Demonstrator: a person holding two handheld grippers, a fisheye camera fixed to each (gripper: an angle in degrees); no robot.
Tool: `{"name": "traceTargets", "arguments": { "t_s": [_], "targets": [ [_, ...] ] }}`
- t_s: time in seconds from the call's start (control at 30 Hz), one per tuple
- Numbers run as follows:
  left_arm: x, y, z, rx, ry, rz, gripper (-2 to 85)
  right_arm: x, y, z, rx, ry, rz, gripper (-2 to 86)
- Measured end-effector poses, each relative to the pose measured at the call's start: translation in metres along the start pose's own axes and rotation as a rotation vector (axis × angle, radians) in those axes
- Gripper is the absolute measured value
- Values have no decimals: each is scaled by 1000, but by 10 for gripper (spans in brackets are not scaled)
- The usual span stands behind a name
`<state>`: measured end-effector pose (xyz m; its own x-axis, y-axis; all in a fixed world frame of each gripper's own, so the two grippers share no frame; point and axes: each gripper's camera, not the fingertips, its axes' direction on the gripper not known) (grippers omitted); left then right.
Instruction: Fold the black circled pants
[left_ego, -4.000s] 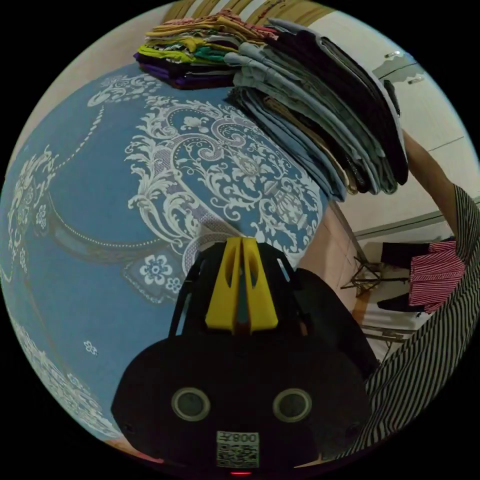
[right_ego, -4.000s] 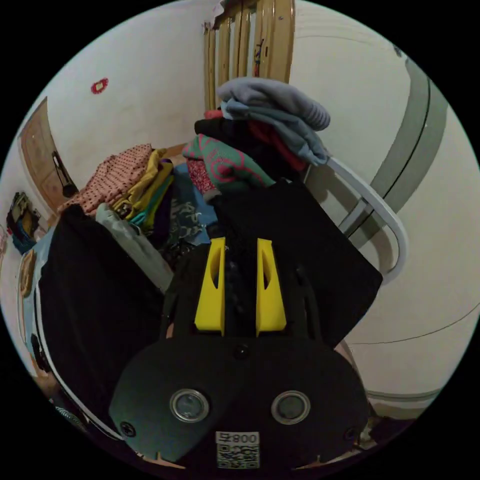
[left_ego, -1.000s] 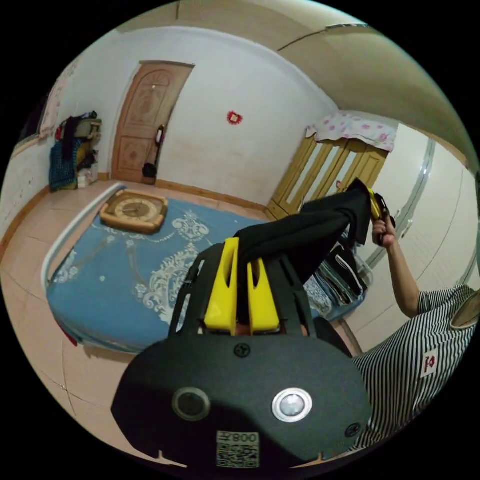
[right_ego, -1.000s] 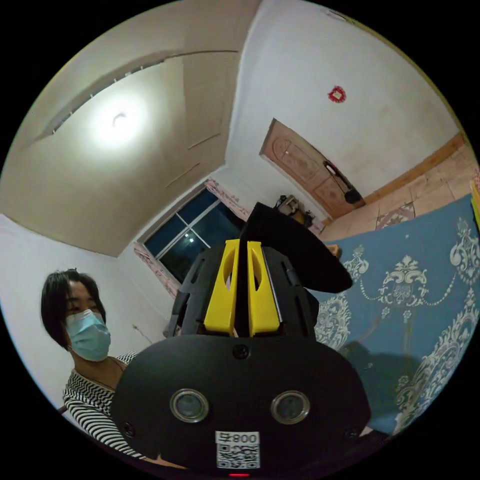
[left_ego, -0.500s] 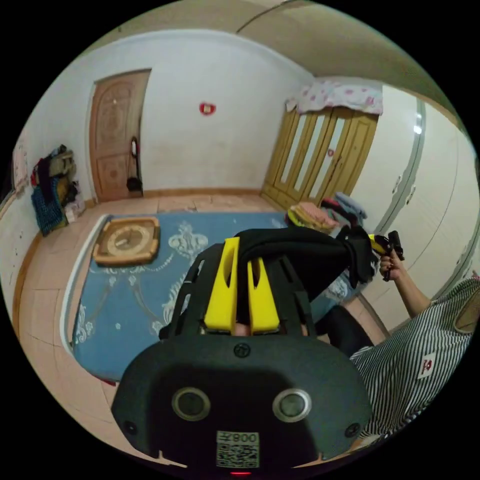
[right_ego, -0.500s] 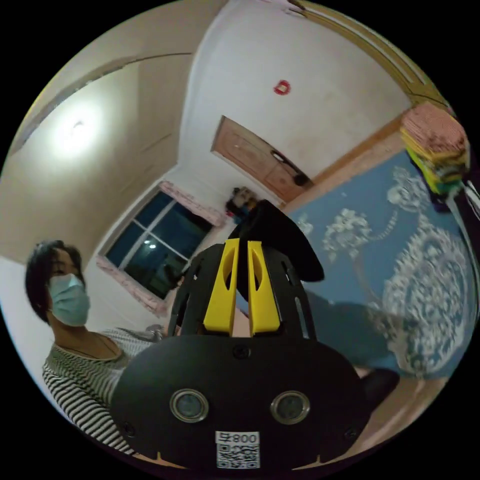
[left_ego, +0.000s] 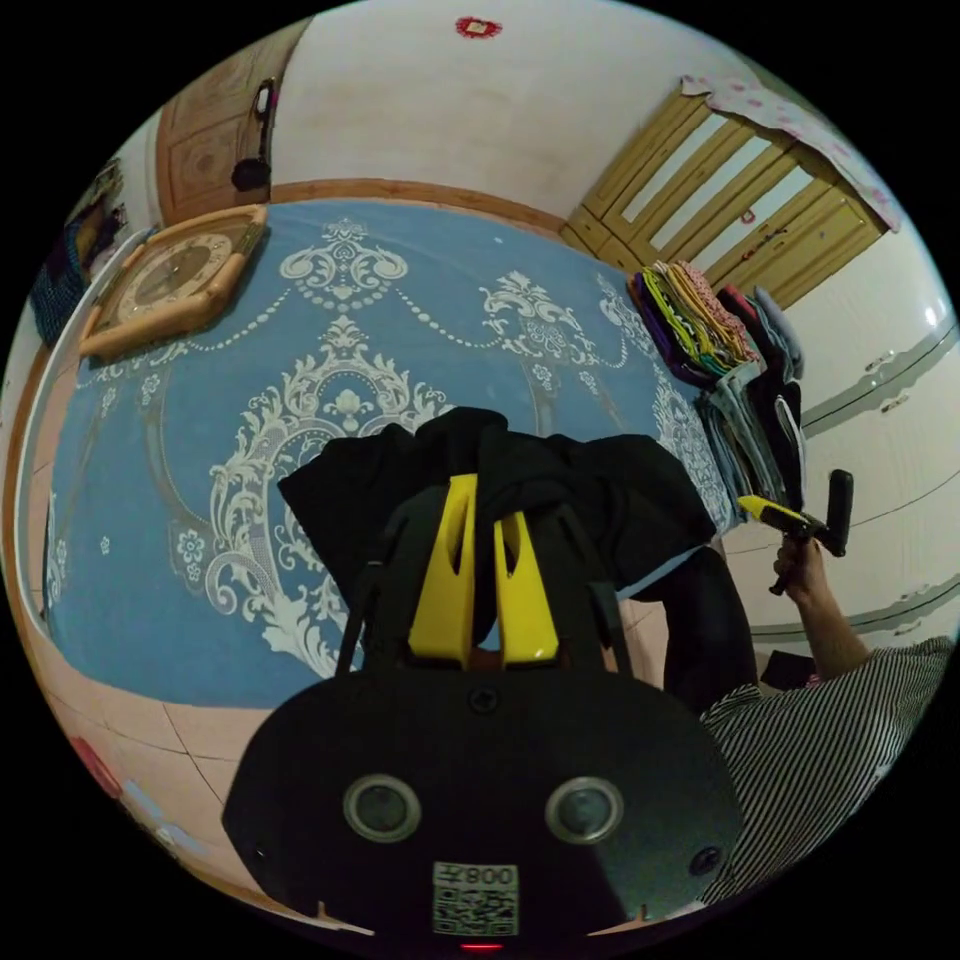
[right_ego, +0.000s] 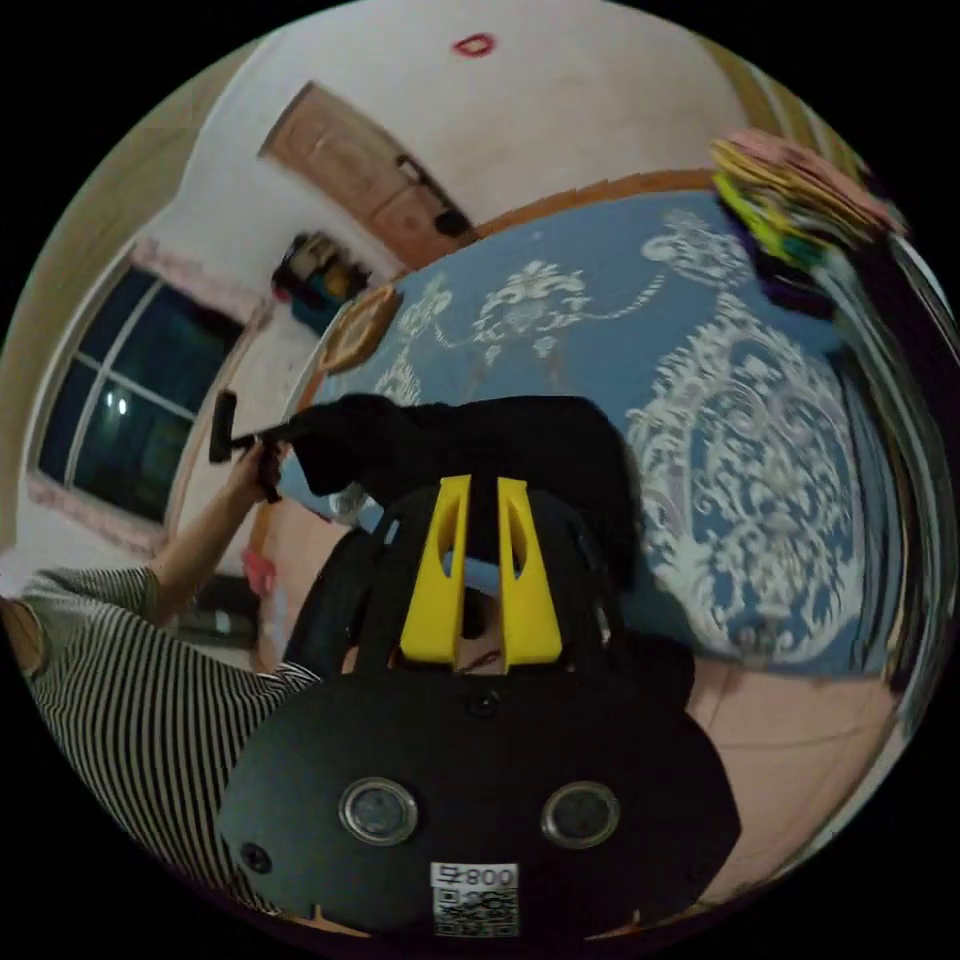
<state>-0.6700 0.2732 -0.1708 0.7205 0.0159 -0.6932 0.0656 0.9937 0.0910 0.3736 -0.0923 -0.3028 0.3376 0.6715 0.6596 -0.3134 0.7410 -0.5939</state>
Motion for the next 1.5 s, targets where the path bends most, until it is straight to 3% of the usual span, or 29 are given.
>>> {"name": "traceTargets", "arguments": {
  "t_s": [0.13, 0.27, 0.43, 0.53, 0.7, 0.97, 1.17, 1.3, 1.37, 1.5],
  "targets": [
    [-11, -8, -5, -11, 11, 0, 0, -45, -33, 97, -194, 87, -230, 84],
    [-22, -18, -11, -20, 32, 2, 1, -55, -48, 171, -333, 191, -268, 110],
    [-29, -29, -16, -37, 29, 40, 2, -46, -54, 206, -375, 358, -283, 69],
    [-37, -33, -25, -24, 36, 35, 2, -38, -59, 207, -416, 337, -301, 31],
    [-55, -35, -64, 62, 41, 25, 0, -16, -67, 164, -333, 266, -260, 12],
    [-62, -43, -146, 233, -10, 106, 0, 24, -75, 6, -16, 201, -236, 4],
    [-77, -97, -204, 334, -76, 147, 3, 61, -99, -103, 212, 402, -219, 3],
    [-110, -178, -196, 182, -237, 32, 12, 106, -145, -134, 162, 636, -133, 2],
    [-130, -202, -178, 89, -343, -60, 19, 154, -176, -140, 36, 767, 14, 2],
    [-166, -206, -141, -20, -349, -137, 43, 201, -178, -142, -26, 680, 105, 4]
  ]
}}
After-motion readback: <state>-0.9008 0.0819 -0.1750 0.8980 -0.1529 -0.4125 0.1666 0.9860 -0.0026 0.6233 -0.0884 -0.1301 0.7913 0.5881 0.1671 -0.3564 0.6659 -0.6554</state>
